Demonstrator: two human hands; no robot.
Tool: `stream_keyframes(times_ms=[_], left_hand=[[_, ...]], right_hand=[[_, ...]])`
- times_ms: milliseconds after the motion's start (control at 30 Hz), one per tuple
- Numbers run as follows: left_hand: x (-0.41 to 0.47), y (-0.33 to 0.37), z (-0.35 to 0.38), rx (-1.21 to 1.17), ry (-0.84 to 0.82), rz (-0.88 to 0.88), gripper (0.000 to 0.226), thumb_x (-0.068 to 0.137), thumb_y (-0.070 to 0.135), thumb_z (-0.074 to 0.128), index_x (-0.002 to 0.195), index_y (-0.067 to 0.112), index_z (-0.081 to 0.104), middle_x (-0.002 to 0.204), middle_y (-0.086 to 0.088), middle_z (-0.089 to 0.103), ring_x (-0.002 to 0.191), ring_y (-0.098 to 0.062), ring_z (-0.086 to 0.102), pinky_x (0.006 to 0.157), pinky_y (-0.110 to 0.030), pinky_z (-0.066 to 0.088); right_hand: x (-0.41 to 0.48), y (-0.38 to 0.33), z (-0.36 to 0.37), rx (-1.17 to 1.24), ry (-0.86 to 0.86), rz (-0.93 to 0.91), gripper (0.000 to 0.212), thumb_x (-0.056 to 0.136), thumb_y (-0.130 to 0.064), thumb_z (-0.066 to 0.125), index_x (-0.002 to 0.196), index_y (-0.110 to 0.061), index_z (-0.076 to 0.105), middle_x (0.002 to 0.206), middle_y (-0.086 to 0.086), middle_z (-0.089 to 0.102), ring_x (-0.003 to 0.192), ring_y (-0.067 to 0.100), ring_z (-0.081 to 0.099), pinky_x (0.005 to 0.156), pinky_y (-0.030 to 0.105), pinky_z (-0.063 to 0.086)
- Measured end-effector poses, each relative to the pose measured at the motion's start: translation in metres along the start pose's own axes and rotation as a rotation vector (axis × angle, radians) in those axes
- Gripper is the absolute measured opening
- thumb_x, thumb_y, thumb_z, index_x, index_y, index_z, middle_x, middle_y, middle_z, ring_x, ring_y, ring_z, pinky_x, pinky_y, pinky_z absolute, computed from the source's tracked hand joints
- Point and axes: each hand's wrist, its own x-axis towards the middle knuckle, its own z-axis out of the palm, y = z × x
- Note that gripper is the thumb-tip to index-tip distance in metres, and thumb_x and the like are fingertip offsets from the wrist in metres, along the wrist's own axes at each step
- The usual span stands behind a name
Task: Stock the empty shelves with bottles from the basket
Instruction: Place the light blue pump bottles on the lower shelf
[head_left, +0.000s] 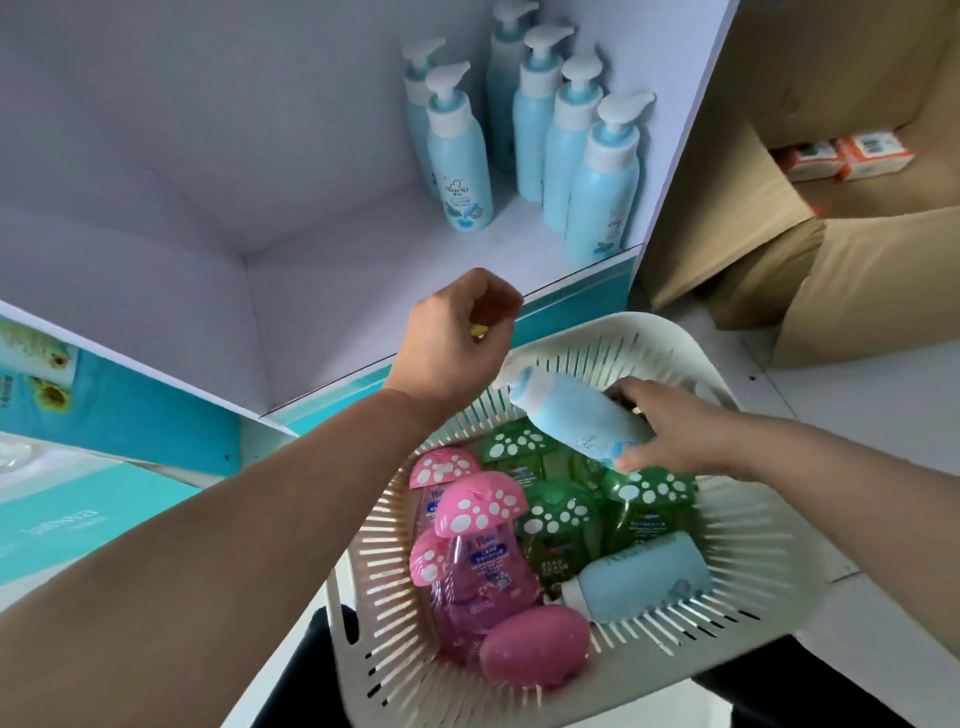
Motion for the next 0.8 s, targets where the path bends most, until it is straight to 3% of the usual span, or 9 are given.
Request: stream_keyframes(times_ms=[67,200,300,400,567,633,800], left_hand=[[0.000,0.007,-0.001,-0.013,-0.104,-0.025,0.008,0.081,0.021,0.063,0.088,0.019,0.066,0.075,0.015,0.066,0.069,0.002,0.063,0.072,-0.019,0.052],[0.006,0.028,-0.007,-0.290,-0.140,-0.227,0.031,0.072,0.039,0.071,0.091,0.015,0.065,0.079,-0.001,0.069,0.069,-0.012,0.065,0.071,-0.036,0.058],[0.008,0.042,-0.008,-0.388,-0.255,-0.319,0.034,0.067,0.025,0.081,0.095,0.015,0.064,0.086,-0.008,0.066,0.077,-0.020,0.062,0.075,-0.044,0.057],[0.007,0.052,0.000,-0.380,-0.283,-0.334,0.048,0.064,0.003,0.085,0.103,0.014,0.060,0.087,-0.006,0.063,0.079,-0.021,0.060,0.071,-0.036,0.056],[0.018,0.064,-0.009,-0.427,-0.114,-0.294,0.043,0.069,-0.004,0.080,0.104,0.009,0.058,0.091,-0.008,0.070,0.083,-0.023,0.068,0.079,-0.044,0.059],[0.026,0.066,-0.018,-0.443,-0.011,-0.293,0.039,0.072,-0.002,0.079,0.103,0.010,0.057,0.091,-0.007,0.071,0.084,-0.026,0.071,0.076,-0.044,0.060],[0.055,0.054,-0.028,-0.283,0.244,-0.280,0.039,0.070,0.017,0.084,0.094,0.023,0.053,0.096,-0.001,0.068,0.091,-0.024,0.068,0.082,-0.047,0.058]], right_hand=[[-0.008,0.001,-0.005,0.166,0.023,-0.035,0.066,0.077,-0.015,0.076,0.132,-0.022,0.041,0.130,-0.004,0.051,0.107,0.014,0.052,0.083,0.022,0.038],[-0.010,0.000,-0.009,0.310,0.075,-0.060,0.065,0.077,-0.014,0.076,0.130,-0.026,0.041,0.127,-0.007,0.054,0.107,0.014,0.055,0.087,0.026,0.043],[-0.010,-0.003,-0.014,0.397,0.122,-0.110,0.066,0.077,-0.015,0.075,0.133,-0.023,0.040,0.126,-0.006,0.052,0.108,0.015,0.055,0.086,0.026,0.044],[-0.004,-0.007,-0.016,0.445,0.151,-0.153,0.066,0.079,-0.016,0.074,0.135,-0.024,0.039,0.126,-0.006,0.050,0.112,0.014,0.052,0.090,0.026,0.043],[0.004,-0.013,-0.025,0.378,0.449,-0.258,0.064,0.072,-0.027,0.079,0.129,-0.021,0.051,0.121,-0.007,0.056,0.113,0.011,0.055,0.097,0.029,0.043],[0.004,-0.014,-0.031,0.210,0.583,-0.229,0.063,0.077,-0.032,0.075,0.132,-0.021,0.049,0.126,-0.004,0.053,0.118,0.013,0.049,0.095,0.027,0.038],[0.009,-0.012,-0.032,-0.229,0.622,-0.239,0.052,0.090,-0.031,0.058,0.139,-0.021,0.043,0.131,0.001,0.048,0.122,0.022,0.043,0.100,0.037,0.040]])
